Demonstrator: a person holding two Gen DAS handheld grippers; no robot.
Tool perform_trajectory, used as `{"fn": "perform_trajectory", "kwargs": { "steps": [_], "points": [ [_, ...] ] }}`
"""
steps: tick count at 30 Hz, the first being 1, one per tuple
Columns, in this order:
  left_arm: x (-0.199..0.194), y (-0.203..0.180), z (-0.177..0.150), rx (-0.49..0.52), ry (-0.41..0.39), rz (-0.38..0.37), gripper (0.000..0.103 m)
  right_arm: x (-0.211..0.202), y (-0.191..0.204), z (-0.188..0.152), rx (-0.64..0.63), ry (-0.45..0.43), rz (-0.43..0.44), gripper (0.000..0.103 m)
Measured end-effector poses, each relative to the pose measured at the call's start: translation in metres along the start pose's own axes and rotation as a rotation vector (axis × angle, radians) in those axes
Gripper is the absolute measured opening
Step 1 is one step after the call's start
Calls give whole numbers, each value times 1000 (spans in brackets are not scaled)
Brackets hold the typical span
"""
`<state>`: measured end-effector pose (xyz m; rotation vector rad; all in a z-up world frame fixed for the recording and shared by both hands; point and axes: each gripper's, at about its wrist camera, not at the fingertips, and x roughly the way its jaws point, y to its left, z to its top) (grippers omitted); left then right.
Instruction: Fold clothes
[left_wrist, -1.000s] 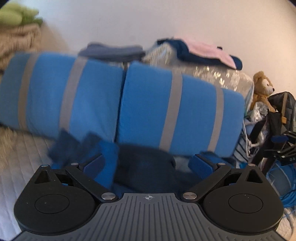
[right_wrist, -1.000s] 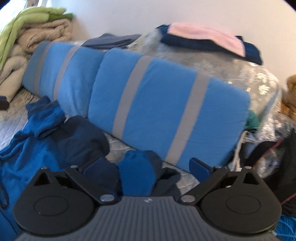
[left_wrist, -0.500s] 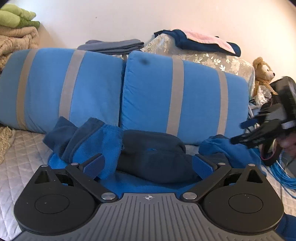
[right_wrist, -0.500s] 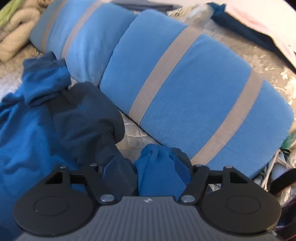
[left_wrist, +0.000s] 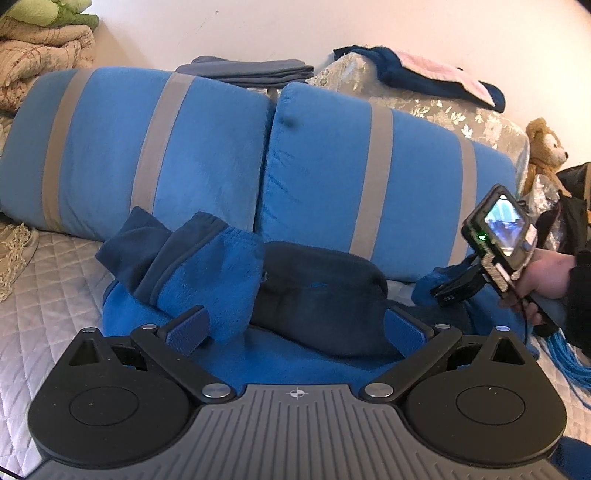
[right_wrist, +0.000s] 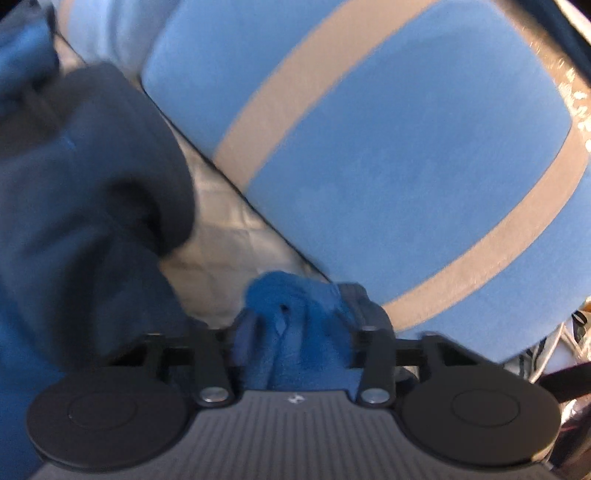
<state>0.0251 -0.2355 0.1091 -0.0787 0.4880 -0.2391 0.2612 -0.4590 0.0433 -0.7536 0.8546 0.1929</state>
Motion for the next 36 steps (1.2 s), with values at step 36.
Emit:
{"fn": "perform_trajectory", "kwargs": {
  "steps": [36],
  "points": [
    [7, -1, -5, -5, 34, 4, 103, -213, -323, -344, 1134, -347, -418, 6]
  ]
}}
